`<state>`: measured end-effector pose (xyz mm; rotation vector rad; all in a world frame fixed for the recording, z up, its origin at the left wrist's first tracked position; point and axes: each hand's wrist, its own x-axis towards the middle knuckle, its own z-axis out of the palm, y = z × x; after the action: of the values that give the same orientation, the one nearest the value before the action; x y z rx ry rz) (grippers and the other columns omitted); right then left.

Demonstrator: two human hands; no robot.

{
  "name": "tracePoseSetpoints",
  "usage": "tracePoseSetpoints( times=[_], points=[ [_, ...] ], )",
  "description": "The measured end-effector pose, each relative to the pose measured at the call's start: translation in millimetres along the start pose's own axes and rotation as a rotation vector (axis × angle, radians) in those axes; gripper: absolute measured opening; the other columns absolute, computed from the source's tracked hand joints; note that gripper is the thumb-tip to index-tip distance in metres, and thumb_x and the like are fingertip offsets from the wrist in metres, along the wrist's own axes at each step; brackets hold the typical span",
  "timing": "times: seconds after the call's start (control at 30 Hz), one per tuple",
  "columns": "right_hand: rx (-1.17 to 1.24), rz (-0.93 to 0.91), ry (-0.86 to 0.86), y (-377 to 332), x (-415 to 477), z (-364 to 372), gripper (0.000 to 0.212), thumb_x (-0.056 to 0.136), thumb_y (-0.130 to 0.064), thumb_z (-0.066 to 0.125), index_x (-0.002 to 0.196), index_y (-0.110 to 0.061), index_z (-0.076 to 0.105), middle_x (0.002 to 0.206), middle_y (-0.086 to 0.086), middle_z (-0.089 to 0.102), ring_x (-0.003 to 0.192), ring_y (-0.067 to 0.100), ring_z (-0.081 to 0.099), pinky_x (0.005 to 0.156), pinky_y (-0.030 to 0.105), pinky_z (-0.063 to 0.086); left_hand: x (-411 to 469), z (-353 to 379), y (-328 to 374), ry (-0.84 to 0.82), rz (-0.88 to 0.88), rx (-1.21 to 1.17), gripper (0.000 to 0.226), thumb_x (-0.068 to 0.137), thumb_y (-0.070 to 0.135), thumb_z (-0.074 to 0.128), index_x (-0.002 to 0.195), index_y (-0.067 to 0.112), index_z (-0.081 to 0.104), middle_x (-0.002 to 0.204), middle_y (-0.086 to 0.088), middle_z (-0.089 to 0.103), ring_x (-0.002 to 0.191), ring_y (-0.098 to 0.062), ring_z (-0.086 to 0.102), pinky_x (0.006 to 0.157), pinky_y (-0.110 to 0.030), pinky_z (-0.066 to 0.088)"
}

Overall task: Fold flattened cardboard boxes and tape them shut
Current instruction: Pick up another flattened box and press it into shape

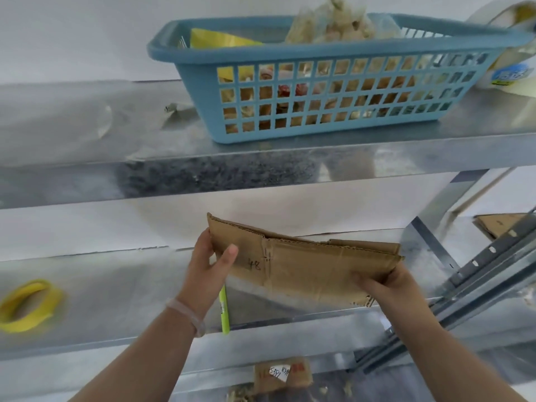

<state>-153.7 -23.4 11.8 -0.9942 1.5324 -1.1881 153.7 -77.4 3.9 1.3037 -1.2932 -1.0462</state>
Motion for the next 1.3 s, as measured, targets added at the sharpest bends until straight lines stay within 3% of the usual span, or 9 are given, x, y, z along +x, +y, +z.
tracePoseSetpoints(
  times=[0.33, 0.43, 0.5, 0.6, 0.7, 0.97, 1.1, 1.2, 1.3],
  points=[
    [-0.039, -0.077, 0.034, 7.3, 3.3, 4.3, 0.065, 0.072, -0.014, 0.085, 0.124, -0.027, 0.046, 0.115, -0.011, 0.063, 0.104, 0.005, 0.061, 0.084, 0.025, 0.052, -2.0, 10.7, -1.1, 0.030, -0.095, 0.019, 0.051, 0.083, 0.053, 0.062, 0.121, 0.021, 0.052, 0.116, 0.004, 0.061, 0.111, -0.015, 0.057, 0.098, -0.038, 0.048],
    [-0.133, -0.124, -0.012, 7.8, 8.7, 0.5, 0.075, 0.069, -0.022, 0.087, 0.127, -0.032, 0.040, 0.117, -0.016, 0.058, 0.108, 0.003, 0.058, 0.089, 0.028, 0.051, -5.2, 26.8, 5.3, -0.009, -0.091, 0.038, 0.031, 0.093, 0.033, 0.055, 0.122, 0.024, 0.051, 0.119, 0.004, 0.059, 0.114, -0.014, 0.054, 0.088, -0.017, 0.046],
    [-0.196, -0.161, -0.067, 8.8, 12.5, -0.2, 0.079, 0.065, -0.027, 0.088, 0.127, -0.035, 0.039, 0.119, -0.017, 0.056, 0.112, 0.006, 0.056, 0.094, 0.031, 0.051, -7.1, 36.4, 6.5, -0.103, -0.098, -0.012, 0.048, 0.087, 0.046, 0.054, 0.132, 0.030, 0.045, 0.128, 0.008, 0.054, 0.120, -0.009, 0.050, 0.087, -0.012, 0.045],
    [-0.276, -0.212, -0.163, 14.5, 16.2, 0.9, 0.084, 0.063, -0.044, 0.082, 0.130, -0.051, 0.033, 0.130, -0.021, 0.049, 0.119, 0.007, 0.052, 0.100, 0.028, 0.048, -4.9, 46.2, -2.5, -0.194, -0.158, 0.081, 0.082, 0.078, 0.068, 0.053, 0.148, 0.033, 0.027, 0.144, 0.010, 0.037, 0.134, -0.013, 0.037, 0.111, -0.033, 0.035],
    [-0.395, -0.266, -0.174, 23.6, 15.3, 1.0, 0.083, 0.066, -0.055, 0.075, 0.133, -0.061, 0.025, 0.134, -0.028, 0.042, 0.119, 0.003, 0.049, 0.101, 0.032, 0.049, -4.4, 49.2, -9.7, -0.200, -0.107, 0.327, 0.088, 0.077, 0.067, 0.059, 0.149, 0.040, 0.016, 0.137, 0.014, 0.029, 0.127, -0.010, 0.037, 0.110, -0.041, 0.037],
    [-0.680, -0.555, -0.136, 28.0, 20.4, -4.5, 0.071, 0.071, -0.070, 0.062, 0.135, -0.055, 0.035, 0.148, -0.026, 0.025, 0.128, -0.003, 0.034, 0.098, 0.019, 0.038, 4.5, 41.5, -8.0, -0.009, 0.059, 0.422, 0.051, 0.068, 0.035, 0.085, 0.102, 0.031, 0.048, 0.118, 0.009, 0.030, 0.109, -0.011, 0.047, 0.083, -0.021, 0.049],
    [-0.679, -0.568, -0.185, 24.7, 24.2, -3.7, 0.055, 0.073, -0.070, 0.061, 0.124, -0.048, 0.055, 0.150, -0.024, 0.033, 0.133, 0.003, 0.040, 0.103, 0.026, 0.041, 8.8, 29.7, -13.6, -0.170, 0.094, 0.501, 0.029, 0.068, 0.069, 0.067, 0.076, 0.041, 0.062, 0.125, 0.008, 0.041, 0.120, -0.011, 0.042, 0.099, -0.033, 0.044],
    [-0.704, -0.443, -0.151, 19.4, 26.2, -5.5, 0.047, 0.074, -0.069, 0.057, 0.115, -0.047, 0.053, 0.140, -0.028, 0.040, 0.128, 0.002, 0.041, 0.105, 0.034, 0.045, -0.1, 16.3, -8.5, -0.282, -0.050, 0.224, 0.053, 0.075, 0.084, 0.034, 0.106, 0.052, 0.063, 0.131, 0.013, 0.055, 0.127, 0.000, 0.039, 0.108, -0.030, 0.033],
    [-0.712, -0.325, -0.144, 13.0, 29.6, -4.7, 0.051, 0.084, -0.051, 0.066, 0.130, -0.033, 0.052, 0.132, -0.020, 0.045, 0.118, 0.003, 0.045, 0.103, 0.027, 0.042, -7.6, 4.7, -12.9, -0.453, -0.146, 0.123, 0.084, 0.062, 0.091, 0.039, 0.132, 0.044, 0.045, 0.137, 0.022, 0.050, 0.126, 0.012, 0.037, 0.102, -0.016, 0.036]
  ],
)
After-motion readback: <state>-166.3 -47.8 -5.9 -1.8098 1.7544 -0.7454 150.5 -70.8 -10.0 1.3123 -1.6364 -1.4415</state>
